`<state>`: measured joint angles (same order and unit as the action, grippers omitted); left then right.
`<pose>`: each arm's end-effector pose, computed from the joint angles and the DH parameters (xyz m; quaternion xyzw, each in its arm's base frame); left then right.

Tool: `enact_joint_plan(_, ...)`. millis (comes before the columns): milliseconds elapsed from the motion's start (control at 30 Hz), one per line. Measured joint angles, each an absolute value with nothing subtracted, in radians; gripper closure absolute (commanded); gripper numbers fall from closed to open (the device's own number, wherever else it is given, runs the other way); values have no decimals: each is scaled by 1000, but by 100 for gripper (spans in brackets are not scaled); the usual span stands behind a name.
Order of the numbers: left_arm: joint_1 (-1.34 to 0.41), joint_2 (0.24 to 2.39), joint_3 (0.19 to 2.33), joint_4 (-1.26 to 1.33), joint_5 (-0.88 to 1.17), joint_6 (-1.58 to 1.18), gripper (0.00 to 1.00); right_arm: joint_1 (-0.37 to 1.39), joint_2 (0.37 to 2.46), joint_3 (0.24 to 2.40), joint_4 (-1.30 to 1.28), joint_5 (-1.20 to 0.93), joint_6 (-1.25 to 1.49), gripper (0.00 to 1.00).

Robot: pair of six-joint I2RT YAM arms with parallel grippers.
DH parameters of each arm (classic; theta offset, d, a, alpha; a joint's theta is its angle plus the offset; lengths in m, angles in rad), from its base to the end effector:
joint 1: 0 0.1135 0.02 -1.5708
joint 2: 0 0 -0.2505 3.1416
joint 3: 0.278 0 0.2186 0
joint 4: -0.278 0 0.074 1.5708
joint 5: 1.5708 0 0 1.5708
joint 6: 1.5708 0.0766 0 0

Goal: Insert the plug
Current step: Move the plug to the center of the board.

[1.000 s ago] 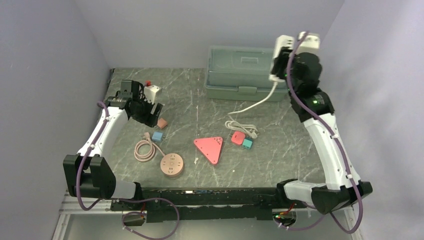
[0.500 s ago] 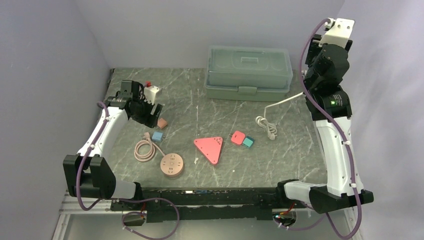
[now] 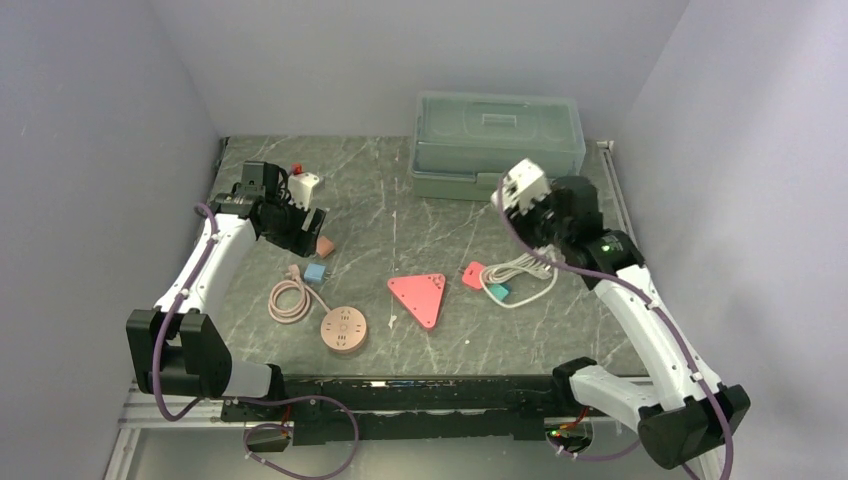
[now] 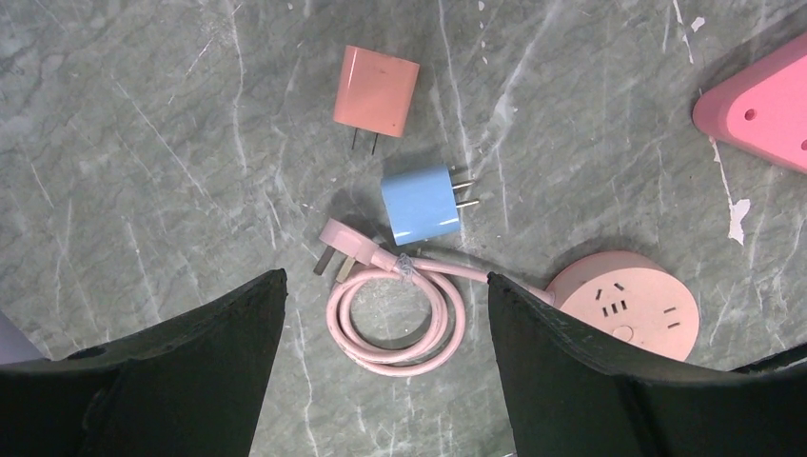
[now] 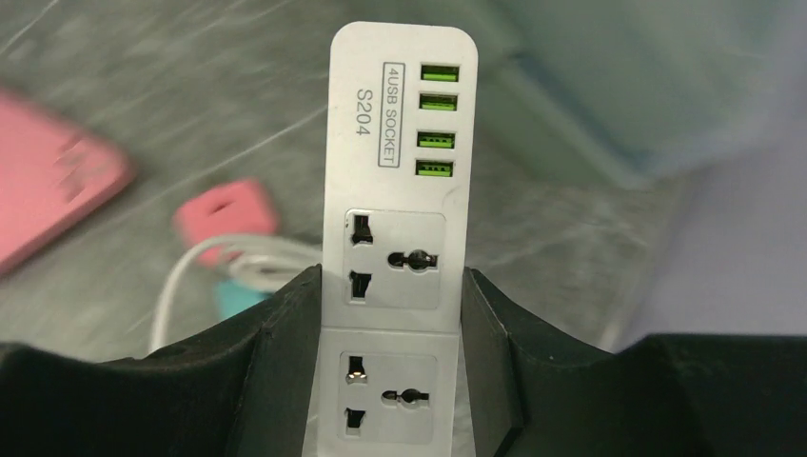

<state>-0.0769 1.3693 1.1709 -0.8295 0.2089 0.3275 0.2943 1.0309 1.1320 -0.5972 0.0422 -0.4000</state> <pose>0.2627 -0.0362 0.2488 0.2198 0.9330 -0.0663 0.2771 0.2179 0.0627 0.3376 -0.2820 0.8113 -0.0451 0.5101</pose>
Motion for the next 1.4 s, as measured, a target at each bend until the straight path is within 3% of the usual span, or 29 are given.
enact_joint_plan(400,-77,1367,1169,-831,209,327,18,504,1010,1025,-762,-224,-490,100)
enact_joint_plan(600,-77,1365,1165,-837,218,324,15,501,1021,977,-701,-41,-499,100)
enact_joint_plan(767,-98,1365,1166,-842,248,316,15,337,1079,1005,-566,142,-506,100)
enact_joint_plan(1167,-578,1610,1381,-848,235,320,2,56,1168,1039,-219,509,-585,100)
enact_joint_plan(1400,-776,1848,1571,-812,264,374,0,4,1218,1074,-216,467,-506,100)
